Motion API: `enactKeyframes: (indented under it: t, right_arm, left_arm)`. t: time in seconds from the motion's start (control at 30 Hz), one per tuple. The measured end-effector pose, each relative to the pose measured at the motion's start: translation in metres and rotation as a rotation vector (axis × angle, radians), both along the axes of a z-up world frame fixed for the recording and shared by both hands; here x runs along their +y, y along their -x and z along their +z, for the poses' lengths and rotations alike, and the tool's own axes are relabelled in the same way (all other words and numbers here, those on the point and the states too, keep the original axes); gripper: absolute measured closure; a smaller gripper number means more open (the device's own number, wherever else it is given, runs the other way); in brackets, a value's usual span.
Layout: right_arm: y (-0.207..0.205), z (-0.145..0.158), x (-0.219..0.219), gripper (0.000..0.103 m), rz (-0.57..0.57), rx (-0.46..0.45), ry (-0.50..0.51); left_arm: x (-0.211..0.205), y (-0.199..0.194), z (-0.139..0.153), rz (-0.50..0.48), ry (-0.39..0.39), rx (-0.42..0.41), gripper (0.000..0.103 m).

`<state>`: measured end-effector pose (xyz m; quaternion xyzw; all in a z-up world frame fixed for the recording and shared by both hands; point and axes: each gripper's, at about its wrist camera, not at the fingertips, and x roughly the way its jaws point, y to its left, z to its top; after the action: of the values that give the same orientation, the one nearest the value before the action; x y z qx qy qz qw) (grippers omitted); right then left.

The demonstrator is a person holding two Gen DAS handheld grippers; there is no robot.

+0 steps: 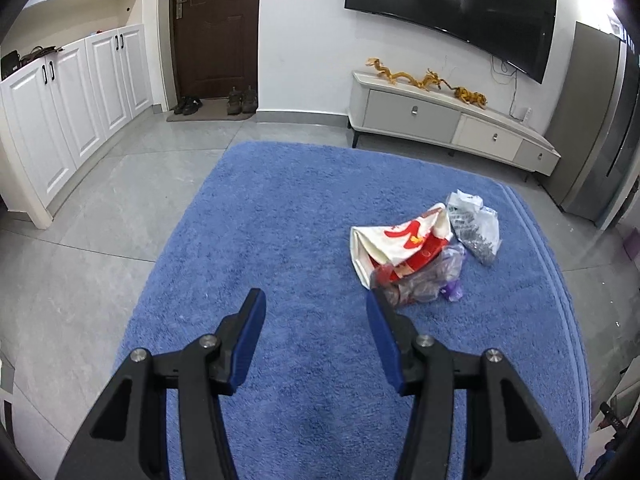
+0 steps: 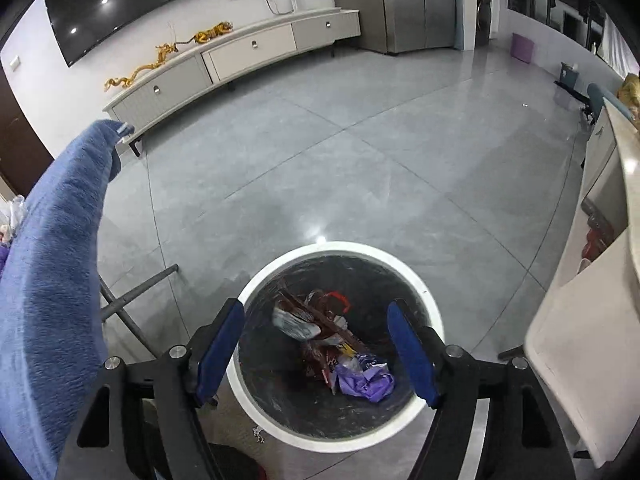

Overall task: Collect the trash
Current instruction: 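Carry the brown packet to the bin and open the right tool, then move both tools back over the rug toward the remaining trash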

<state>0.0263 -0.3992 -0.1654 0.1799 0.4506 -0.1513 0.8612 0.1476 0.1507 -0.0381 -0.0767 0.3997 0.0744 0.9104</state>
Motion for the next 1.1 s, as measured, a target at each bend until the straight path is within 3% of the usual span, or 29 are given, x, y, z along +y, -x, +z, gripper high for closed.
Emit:
enactKeyframes:
  t: [0.23,0.53,0.67,0.87,1.1]
  right_arm:
    - [0.021,0.034,0.003,0.031,-0.018,-0.075,0.005]
    - [0.047,0.133,0.027,0.028,0.077,-0.261,0.03]
    - [0.052,0.176,0.047,0.028,0.148,-0.335,0.045]
    - [0.052,0.228,0.067,0.024,0.216,-0.422,0.06]
    - [0.028,0.261,0.086,0.023,0.317,-0.481,-0.006]
  left_arm:
    - [-0.015,0.015,0.015,-0.047,0.022,-0.048,0.053]
    - [-0.004,0.022,0.028,-0.025,-0.006,-0.088,0.053]
    - [0.005,0.029,0.03,-0.033,0.023,-0.101,0.053]
    - [0.045,0.015,0.015,0.038,0.034,-0.054,0.053]
    - [0.087,-0.018,0.01,0.125,0.018,-0.025,0.053]
